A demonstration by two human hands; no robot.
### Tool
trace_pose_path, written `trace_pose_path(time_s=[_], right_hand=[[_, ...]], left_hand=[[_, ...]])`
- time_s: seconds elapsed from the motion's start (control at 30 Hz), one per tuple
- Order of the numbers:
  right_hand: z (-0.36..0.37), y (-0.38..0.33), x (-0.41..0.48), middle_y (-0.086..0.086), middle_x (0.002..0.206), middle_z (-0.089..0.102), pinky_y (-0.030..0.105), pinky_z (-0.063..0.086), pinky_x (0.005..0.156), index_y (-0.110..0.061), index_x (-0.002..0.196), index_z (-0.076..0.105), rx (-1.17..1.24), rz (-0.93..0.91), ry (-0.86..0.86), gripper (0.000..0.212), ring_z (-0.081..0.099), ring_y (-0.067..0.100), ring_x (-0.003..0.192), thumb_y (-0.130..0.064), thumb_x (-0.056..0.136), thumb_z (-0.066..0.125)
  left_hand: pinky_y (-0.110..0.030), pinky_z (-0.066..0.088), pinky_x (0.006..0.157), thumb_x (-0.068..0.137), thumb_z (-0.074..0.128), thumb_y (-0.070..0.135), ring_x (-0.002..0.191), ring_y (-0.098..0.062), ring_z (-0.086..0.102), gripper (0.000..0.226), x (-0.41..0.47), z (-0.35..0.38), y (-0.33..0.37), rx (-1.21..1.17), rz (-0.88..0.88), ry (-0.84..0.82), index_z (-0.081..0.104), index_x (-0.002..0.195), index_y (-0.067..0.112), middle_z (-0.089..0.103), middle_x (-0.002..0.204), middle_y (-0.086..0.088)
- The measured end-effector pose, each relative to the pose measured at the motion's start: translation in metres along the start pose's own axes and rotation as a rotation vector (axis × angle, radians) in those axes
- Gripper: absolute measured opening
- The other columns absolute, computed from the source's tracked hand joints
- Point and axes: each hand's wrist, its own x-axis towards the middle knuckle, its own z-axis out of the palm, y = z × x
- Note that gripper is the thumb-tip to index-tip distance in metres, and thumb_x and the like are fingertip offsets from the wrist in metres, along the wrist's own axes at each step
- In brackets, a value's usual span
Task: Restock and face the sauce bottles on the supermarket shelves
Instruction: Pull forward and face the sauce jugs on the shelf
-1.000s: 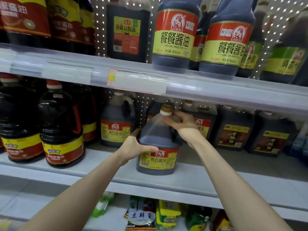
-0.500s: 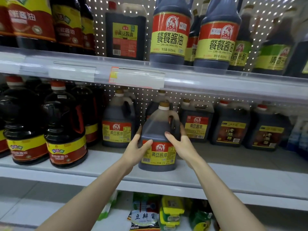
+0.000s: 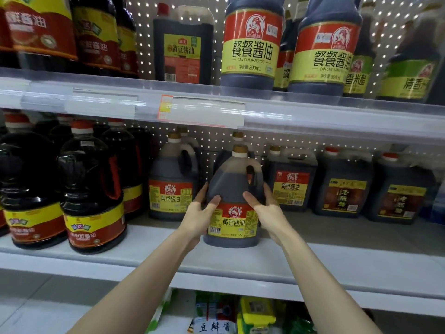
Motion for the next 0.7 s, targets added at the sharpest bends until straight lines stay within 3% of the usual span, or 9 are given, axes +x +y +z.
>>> trace_pose_path(time_s=[0.2, 0.43, 0.6, 0.7], right_hand=[[0.006, 0.000, 0.029, 0.001, 0.155, 0.033, 0.052, 0.041, 0.106, -0.036, 0.152, 0.013, -0.083, -0.015, 0.031, 0.082, 0.039, 0.030, 0.136, -0.054, 0.086, 0.059], [0.006, 0.006, 0.054, 0.000, 0.155, 0.031, 0.059, 0.037, 0.106, -0.040, 0.151, 0.011, -0.113, -0.019, 0.002, 0.090, 0.036, 0.032, 0.138, -0.065, 0.079, 0.060], [0.007, 0.007, 0.063, 0.000, 0.154, 0.034, 0.060, 0.036, 0.107, -0.038, 0.151, 0.011, -0.101, -0.044, -0.011, 0.091, 0.037, 0.032, 0.138, -0.065, 0.079, 0.060], [0.008, 0.008, 0.070, 0.000, 0.153, 0.036, 0.060, 0.035, 0.108, -0.036, 0.152, 0.011, -0.076, -0.044, -0.014, 0.087, 0.037, 0.030, 0.137, -0.059, 0.083, 0.060]], left_hand=[[-0.044, 0.053, 0.085, 0.096, 0.054, 0.032, 0.108, -0.025, 0.060, 0.058, 0.025, 0.002, 0.002, -0.069, -0.028, 0.022, 0.028, 0.147, 0.037, 0.055, 0.135, -0.003], [-0.045, 0.048, 0.095, 0.096, 0.051, 0.037, 0.120, -0.029, 0.055, 0.058, 0.050, 0.003, -0.001, 0.080, 0.007, 0.062, 0.026, 0.148, 0.035, 0.051, 0.141, -0.004], [-0.037, 0.046, 0.083, 0.098, 0.049, 0.035, 0.122, -0.028, 0.053, 0.056, 0.061, 0.004, -0.001, 0.089, -0.008, 0.069, 0.025, 0.149, 0.036, 0.048, 0.143, -0.002], [-0.040, 0.046, 0.087, 0.098, 0.049, 0.036, 0.124, -0.029, 0.051, 0.056, 0.069, 0.004, -0.003, 0.093, -0.010, 0.060, 0.025, 0.148, 0.037, 0.048, 0.143, -0.002]])
